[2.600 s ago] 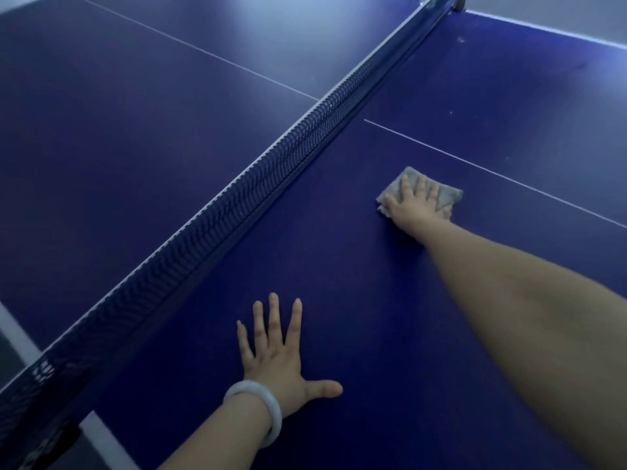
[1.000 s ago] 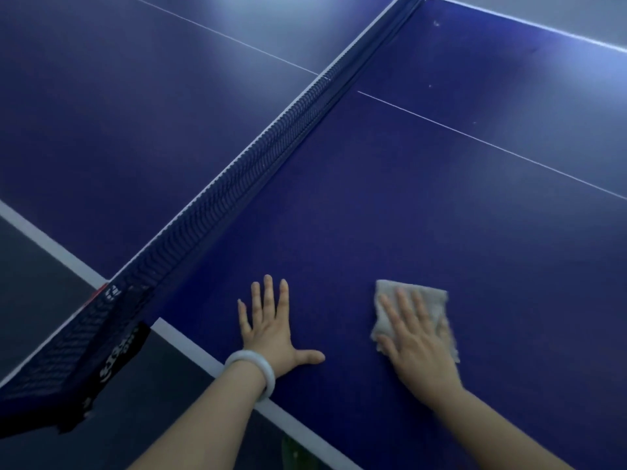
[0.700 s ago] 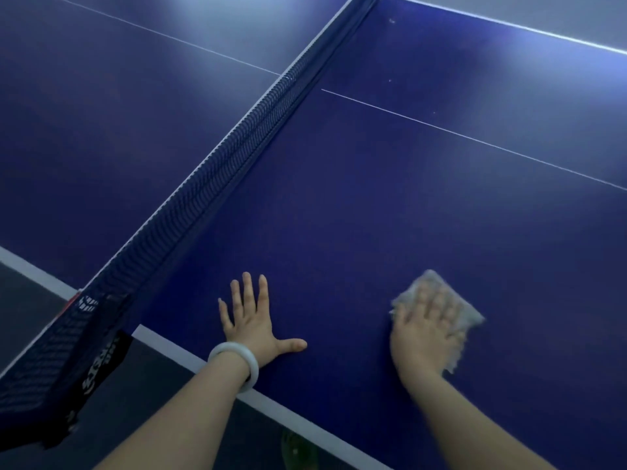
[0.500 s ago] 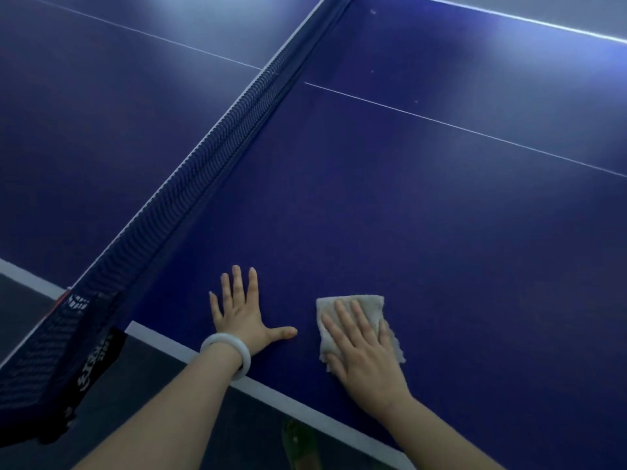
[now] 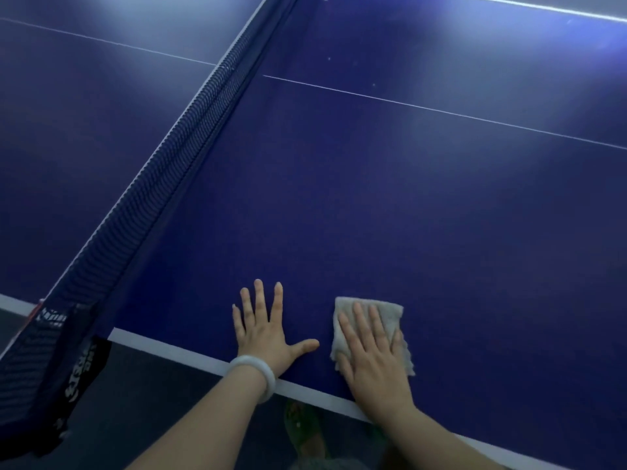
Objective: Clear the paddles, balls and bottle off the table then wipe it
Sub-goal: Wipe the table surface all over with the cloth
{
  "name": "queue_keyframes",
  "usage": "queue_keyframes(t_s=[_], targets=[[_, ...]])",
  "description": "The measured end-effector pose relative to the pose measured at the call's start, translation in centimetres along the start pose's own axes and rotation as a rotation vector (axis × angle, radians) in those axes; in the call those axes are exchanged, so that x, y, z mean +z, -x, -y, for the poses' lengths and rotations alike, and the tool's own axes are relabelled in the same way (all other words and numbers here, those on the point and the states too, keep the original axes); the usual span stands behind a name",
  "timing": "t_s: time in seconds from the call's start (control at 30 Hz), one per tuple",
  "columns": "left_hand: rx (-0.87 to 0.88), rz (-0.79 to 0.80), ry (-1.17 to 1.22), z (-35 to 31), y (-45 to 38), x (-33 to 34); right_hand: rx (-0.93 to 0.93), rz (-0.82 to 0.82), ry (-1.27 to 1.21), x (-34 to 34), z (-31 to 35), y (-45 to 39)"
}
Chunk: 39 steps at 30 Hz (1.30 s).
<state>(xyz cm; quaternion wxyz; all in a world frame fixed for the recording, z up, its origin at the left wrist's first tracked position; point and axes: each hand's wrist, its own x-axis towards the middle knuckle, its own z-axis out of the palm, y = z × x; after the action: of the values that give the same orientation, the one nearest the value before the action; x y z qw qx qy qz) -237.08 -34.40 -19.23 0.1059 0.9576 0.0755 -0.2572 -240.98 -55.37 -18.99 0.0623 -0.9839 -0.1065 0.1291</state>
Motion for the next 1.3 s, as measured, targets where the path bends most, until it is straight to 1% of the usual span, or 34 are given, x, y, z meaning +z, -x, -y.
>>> queue_keyframes(t_s=[0.03,0.07,0.1,0.13,0.17,0.23,0.27,0.3,0.37,0.4,0.43,0.5,0.57,0.63,0.67,0.7,0.73,0.77,0.8,0.83,0.9,0.93,0.97,1.0,1.03,1.07,1.13,1.2,1.23,1.3], targets=[[0.0,0.0,0.006,0.0,0.0,0.0,-0.058,0.009,0.024,0.1,-1.0,1.2],[-0.003,-0.002,0.011,-0.1,-0.1,0.0,-0.046,0.028,0.04,0.1,-2.6,2.4],[-0.006,-0.006,0.014,-0.2,-0.1,0.1,0.015,0.025,0.054,0.2,-4.6,3.7],[-0.007,-0.01,0.015,-0.3,0.0,0.1,0.121,0.008,0.06,0.2,-6.8,5.0],[-0.009,-0.013,0.016,-0.3,0.0,0.1,0.271,-0.007,0.048,0.3,-9.1,6.1],[-0.01,-0.02,0.007,-0.3,0.0,0.1,0.65,0.013,-0.057,-0.2,-12.0,7.9],[-0.01,-0.024,-0.003,-0.4,0.1,0.0,0.805,0.001,-0.112,-0.4,-12.5,8.3],[-0.01,-0.03,-0.011,-0.5,0.3,-0.1,0.912,-0.02,-0.144,-0.6,-12.3,8.3],[-0.009,-0.054,-0.003,-1.2,0.5,-0.3,1.008,-0.017,-0.153,-0.9,-10.1,7.1],[0.0,-0.068,0.006,-1.8,0.8,-0.3,0.993,-0.004,-0.145,-0.7,-8.7,6.2],[0.022,-0.083,0.008,-2.5,1.1,-0.4,0.925,0.005,-0.129,-0.3,-7.1,5.3],[0.099,-0.115,-0.003,-4.6,1.9,-0.3,0.662,0.008,-0.093,0.8,-4.1,4.3],[0.184,-0.102,-0.007,-6.9,2.7,0.1,0.391,-0.002,-0.049,1.3,-2.7,4.7],[0.251,-0.058,-0.021,-8.6,3.2,0.7,0.218,-0.019,-0.037,1.4,-3.7,6.7],[0.285,-0.022,-0.04,-9.3,3.5,1.2,0.17,-0.019,-0.024,1.6,-5.0,8.1],[0.333,0.025,-0.076,-9.8,3.9,1.8,0.159,-0.024,-0.009,1.7,-6.7,9.5],[0.398,0.077,-0.136,-10.4,4.4,2.5,0.202,-0.019,-0.009,1.7,-8.7,10.9],[0.466,0.13,-0.207,-11.0,5.0,3.3,0.302,-0.035,-0.012,1.7,-10.8,12.2],[0.518,0.174,-0.272,-11.5,5.5,4.1,0.454,-0.064,-0.015,1.7,-12.9,13.4],[0.541,0.198,-0.315,-12.1,5.9,4.7,0.643,-0.074,-0.047,1.7,-14.7,14.3],[0.521,0.199,-0.343,-12.7,6.3,5.4,1.023,-0.082,-0.193,1.2,-16.8,15.1],[0.506,0.203,-0.345,-12.8,6.2,5.5,1.152,-0.111,-0.262,0.9,-16.9,14.9],[0.497,0.213,-0.347,-12.8,6.2,5.5,1.229,-0.131,-0.297,0.7,-16.6,14.3],[0.493,0.219,-0.349,-12.8,6.2,5.5,1.246,-0.124,-0.306,0.5,-15.8,13.6],[0.487,0.218,-0.352,-12.8,6.2,5.5,1.198,-0.106,-0.285,0.7,-14.6,12.8],[0.479,0.213,-0.357,-12.7,6.3,5.4,1.082,-0.102,-0.24,1.2,-13.3,12.2],[0.46,0.201,-0.36,-12.8,6.5,5.2,0.743,-0.11,-0.157,1.9,-10.6,12.2],[0.436,0.184,-0.336,-13.0,6.8,5.1,0.44,-0.129,-0.12,2.1,-10.3,13.5],[0.423,0.174,-0.318,-13.1,6.9,5.0,0.337,-0.136,-0.097,2.0,-11.2,14.3],[0.393,0.156,-0.297,-13.4,7.2,5.2,0.244,-0.126,-0.053,2.0,-14.2,16.2]])
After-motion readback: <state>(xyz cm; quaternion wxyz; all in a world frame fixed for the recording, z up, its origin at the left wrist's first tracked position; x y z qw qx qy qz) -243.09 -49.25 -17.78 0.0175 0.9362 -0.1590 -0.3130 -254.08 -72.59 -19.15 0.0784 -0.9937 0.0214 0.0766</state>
